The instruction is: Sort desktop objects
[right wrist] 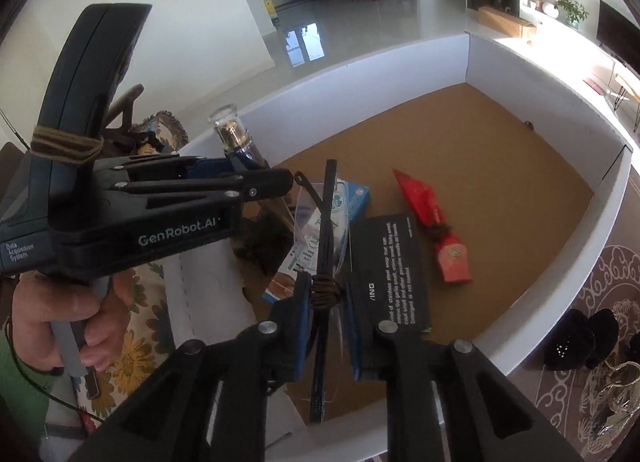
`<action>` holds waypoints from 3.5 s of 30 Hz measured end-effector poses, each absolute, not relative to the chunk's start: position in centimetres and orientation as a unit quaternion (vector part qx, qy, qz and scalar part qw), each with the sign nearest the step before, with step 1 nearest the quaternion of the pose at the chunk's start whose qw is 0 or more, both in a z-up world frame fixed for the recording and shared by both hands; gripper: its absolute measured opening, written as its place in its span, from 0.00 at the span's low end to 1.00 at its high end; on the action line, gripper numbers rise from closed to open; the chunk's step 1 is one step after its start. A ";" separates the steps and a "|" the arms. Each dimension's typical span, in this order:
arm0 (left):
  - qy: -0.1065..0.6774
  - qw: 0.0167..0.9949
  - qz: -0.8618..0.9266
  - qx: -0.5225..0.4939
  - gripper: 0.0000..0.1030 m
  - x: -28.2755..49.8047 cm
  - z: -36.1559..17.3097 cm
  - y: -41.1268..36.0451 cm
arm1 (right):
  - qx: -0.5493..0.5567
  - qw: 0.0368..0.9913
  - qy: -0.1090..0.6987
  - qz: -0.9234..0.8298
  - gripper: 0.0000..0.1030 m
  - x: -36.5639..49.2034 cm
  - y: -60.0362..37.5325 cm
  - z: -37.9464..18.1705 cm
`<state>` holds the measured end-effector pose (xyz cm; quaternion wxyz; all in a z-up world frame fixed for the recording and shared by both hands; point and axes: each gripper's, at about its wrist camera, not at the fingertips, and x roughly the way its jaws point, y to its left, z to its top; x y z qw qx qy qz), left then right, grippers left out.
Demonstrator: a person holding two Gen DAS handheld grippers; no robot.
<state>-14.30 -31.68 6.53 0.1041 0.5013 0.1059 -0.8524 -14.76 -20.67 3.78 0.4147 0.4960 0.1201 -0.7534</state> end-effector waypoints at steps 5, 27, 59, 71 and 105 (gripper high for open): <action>0.098 0.130 -0.869 0.467 0.64 -13.1 7.5 -31.6 | 0.474 0.409 0.095 -0.774 0.60 -14.9 -19.1 4.9; -0.013 -0.114 -0.894 0.433 0.99 -2.9 1.3 2.3 | 0.459 0.084 0.057 -0.883 0.88 -7.5 17.8 -2.9; -0.019 -0.034 -0.892 0.451 1.00 -4.3 -3.1 0.4 | 0.455 0.071 0.043 -0.886 1.00 -7.7 17.1 -5.3; -0.027 -0.048 -0.894 0.445 1.00 -3.8 -3.2 0.2 | 0.455 0.071 0.043 -0.886 1.00 -7.7 17.1 -5.3; -0.027 -0.050 -0.899 0.434 1.00 -3.4 -3.2 0.1 | 0.456 0.071 0.043 -0.886 1.00 -7.7 17.1 -5.3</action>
